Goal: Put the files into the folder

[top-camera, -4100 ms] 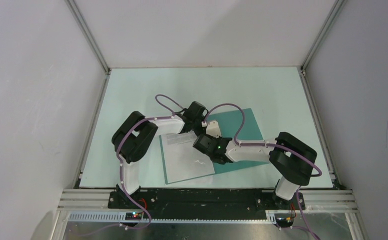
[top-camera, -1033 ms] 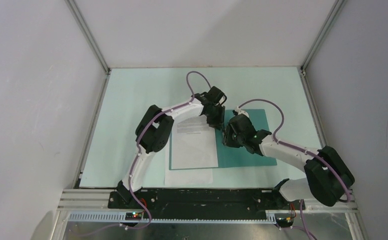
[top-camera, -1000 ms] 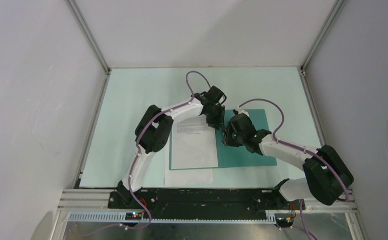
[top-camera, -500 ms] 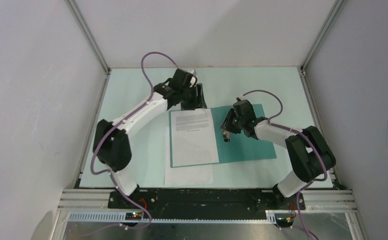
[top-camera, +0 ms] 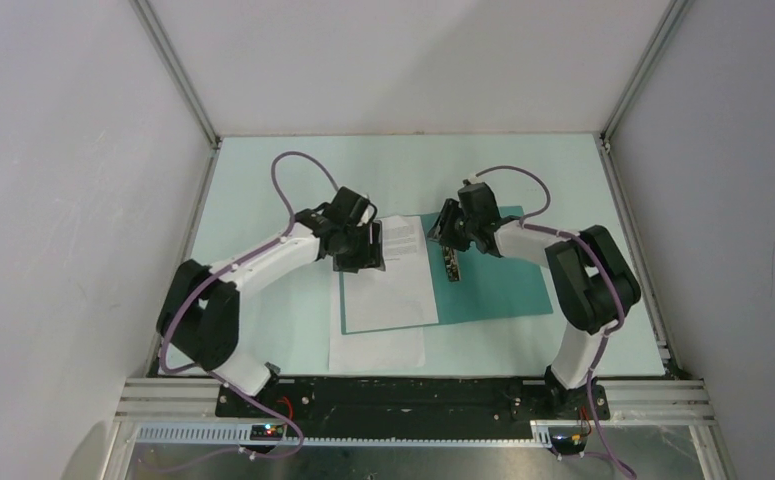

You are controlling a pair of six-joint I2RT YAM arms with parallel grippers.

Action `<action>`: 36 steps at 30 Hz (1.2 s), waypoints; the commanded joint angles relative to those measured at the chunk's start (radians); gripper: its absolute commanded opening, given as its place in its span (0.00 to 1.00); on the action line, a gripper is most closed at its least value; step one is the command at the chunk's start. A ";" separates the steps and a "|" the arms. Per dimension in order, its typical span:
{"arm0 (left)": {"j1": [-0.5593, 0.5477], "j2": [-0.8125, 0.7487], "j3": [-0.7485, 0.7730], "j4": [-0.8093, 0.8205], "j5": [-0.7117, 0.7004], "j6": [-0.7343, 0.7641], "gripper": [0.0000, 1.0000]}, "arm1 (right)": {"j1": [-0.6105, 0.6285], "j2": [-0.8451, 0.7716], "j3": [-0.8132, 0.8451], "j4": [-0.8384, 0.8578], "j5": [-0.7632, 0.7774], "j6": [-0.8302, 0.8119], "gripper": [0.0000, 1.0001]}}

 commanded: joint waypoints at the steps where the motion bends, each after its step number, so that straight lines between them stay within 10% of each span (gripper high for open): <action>1: 0.031 -0.140 -0.060 0.034 -0.058 -0.038 0.70 | -0.004 0.041 0.069 0.013 -0.005 -0.009 0.48; 11: 0.236 -0.368 -0.338 0.104 -0.007 -0.199 0.74 | 0.151 -0.175 0.164 -0.440 0.288 -0.140 0.59; 21: 0.322 -0.504 -0.606 0.150 0.095 -0.291 0.77 | 0.485 -0.327 -0.138 -0.408 0.203 -0.008 0.69; 36: -0.006 -0.742 -0.778 -0.098 -0.200 -0.598 0.61 | 0.517 -0.306 -0.256 -0.306 0.188 0.065 0.69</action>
